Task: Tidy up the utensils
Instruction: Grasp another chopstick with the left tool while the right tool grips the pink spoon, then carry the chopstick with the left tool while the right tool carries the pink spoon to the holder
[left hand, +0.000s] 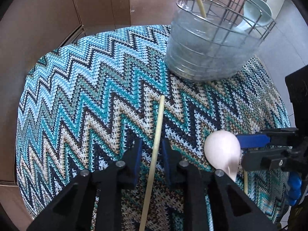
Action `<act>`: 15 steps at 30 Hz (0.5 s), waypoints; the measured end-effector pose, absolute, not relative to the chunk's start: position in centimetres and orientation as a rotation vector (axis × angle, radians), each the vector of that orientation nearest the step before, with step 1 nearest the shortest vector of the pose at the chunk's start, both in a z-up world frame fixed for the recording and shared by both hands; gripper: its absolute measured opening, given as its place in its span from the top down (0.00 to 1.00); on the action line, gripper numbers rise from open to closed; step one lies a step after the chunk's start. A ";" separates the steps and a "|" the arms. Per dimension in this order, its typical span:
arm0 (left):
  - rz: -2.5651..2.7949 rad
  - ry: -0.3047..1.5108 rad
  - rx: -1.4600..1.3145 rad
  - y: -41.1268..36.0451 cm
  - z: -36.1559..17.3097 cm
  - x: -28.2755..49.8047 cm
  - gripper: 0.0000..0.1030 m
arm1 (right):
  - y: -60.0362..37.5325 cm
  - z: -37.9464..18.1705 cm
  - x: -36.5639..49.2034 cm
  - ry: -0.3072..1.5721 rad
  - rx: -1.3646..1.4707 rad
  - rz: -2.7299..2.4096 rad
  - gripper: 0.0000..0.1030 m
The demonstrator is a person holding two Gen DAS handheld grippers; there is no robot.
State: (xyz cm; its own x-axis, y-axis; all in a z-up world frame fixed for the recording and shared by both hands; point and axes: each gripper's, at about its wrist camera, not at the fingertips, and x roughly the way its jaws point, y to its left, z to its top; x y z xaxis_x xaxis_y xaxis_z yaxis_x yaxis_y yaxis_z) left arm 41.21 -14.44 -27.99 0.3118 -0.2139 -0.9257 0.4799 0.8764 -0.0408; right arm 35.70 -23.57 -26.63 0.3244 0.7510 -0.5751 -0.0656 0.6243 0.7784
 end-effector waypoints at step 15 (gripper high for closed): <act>-0.502 1.120 0.110 -10.0 -27.0 42.2 0.95 | -20.7 -25.9 37.0 1.115 0.757 0.697 0.72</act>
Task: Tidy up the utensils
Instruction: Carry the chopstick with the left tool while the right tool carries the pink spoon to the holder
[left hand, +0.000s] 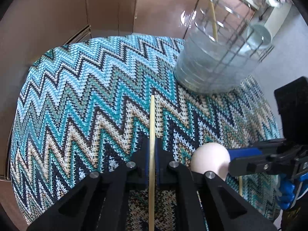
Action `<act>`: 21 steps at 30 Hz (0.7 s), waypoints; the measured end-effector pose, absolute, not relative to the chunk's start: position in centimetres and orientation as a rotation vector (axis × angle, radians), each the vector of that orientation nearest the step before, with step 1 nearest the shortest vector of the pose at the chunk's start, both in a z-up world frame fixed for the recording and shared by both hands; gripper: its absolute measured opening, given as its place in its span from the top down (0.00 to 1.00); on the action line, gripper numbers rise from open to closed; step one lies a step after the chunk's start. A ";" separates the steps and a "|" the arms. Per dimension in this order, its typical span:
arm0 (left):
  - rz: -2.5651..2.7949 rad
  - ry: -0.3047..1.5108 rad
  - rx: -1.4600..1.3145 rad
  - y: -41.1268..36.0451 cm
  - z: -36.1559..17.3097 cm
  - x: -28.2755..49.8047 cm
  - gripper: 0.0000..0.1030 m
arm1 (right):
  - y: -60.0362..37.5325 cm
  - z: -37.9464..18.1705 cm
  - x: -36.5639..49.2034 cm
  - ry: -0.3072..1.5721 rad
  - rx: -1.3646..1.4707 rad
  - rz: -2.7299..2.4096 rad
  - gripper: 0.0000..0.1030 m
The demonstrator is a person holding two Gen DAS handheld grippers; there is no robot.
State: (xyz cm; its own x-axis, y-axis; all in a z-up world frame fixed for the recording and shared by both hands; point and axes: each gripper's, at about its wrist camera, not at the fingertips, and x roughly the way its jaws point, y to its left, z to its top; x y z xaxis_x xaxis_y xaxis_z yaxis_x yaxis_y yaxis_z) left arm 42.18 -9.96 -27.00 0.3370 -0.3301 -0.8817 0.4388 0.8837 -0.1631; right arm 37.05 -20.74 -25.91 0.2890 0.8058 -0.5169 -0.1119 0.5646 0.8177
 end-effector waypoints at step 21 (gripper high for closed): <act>-0.485 0.956 -0.026 -0.6 -19.2 37.8 0.95 | -18.9 -21.7 35.5 0.978 0.674 0.768 0.93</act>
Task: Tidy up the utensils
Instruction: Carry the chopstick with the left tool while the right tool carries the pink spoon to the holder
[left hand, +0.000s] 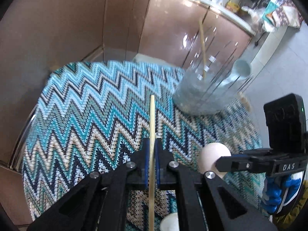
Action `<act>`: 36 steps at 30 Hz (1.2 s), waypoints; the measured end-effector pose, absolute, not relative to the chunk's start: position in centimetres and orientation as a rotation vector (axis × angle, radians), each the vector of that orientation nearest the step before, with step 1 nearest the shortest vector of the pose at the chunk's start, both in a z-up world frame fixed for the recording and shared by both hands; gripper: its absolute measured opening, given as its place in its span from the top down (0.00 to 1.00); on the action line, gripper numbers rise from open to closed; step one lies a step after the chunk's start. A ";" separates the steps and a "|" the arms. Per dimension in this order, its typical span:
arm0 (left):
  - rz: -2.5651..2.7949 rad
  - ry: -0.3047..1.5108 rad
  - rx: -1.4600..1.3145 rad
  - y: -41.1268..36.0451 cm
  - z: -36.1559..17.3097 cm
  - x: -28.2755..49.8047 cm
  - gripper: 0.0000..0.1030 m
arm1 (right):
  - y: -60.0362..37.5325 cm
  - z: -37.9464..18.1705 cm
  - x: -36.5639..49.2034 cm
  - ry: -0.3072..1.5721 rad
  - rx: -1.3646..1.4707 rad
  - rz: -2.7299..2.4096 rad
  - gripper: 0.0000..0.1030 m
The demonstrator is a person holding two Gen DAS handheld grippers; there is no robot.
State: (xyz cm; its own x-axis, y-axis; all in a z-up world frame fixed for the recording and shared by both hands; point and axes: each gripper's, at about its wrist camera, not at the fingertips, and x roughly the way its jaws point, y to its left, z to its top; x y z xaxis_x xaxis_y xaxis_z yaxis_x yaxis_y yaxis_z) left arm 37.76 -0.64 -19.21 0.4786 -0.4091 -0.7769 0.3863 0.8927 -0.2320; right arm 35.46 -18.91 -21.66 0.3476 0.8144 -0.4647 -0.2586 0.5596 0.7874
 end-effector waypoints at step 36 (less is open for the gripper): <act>-0.539 0.408 -0.174 -0.6 -0.1 17.5 0.95 | -19.0 -4.3 17.7 0.463 0.362 0.611 0.93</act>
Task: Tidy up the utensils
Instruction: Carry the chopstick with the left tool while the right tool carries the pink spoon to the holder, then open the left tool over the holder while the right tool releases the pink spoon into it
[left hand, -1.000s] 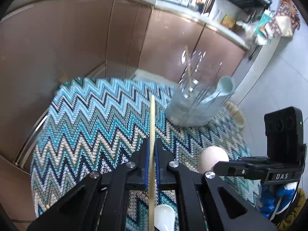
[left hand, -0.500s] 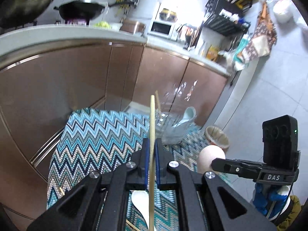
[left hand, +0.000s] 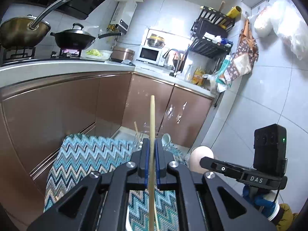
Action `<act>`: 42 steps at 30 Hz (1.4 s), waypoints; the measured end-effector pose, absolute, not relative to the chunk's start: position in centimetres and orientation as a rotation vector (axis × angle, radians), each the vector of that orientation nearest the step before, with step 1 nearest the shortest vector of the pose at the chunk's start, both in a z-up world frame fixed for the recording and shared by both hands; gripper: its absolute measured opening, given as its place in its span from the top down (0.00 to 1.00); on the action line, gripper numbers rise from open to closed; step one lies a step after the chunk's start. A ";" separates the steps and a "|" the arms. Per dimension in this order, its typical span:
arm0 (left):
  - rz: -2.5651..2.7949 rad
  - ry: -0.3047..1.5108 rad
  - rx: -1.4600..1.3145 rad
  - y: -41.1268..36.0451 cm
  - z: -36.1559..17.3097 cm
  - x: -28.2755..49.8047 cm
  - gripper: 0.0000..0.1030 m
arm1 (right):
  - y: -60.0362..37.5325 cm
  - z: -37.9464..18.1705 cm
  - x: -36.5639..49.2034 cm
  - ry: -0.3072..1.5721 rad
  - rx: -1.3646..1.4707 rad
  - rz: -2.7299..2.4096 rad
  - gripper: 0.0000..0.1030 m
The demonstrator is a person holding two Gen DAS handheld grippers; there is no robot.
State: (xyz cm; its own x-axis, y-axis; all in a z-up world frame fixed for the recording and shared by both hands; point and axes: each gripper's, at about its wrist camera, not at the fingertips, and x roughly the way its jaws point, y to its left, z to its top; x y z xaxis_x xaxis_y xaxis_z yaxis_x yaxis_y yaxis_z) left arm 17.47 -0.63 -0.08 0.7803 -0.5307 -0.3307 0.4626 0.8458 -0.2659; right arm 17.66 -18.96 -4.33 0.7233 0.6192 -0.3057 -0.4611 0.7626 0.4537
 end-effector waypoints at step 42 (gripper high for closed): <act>-0.205 0.202 -0.286 -16.0 -13.4 43.1 0.95 | -28.3 -13.6 36.9 0.283 0.397 0.368 0.92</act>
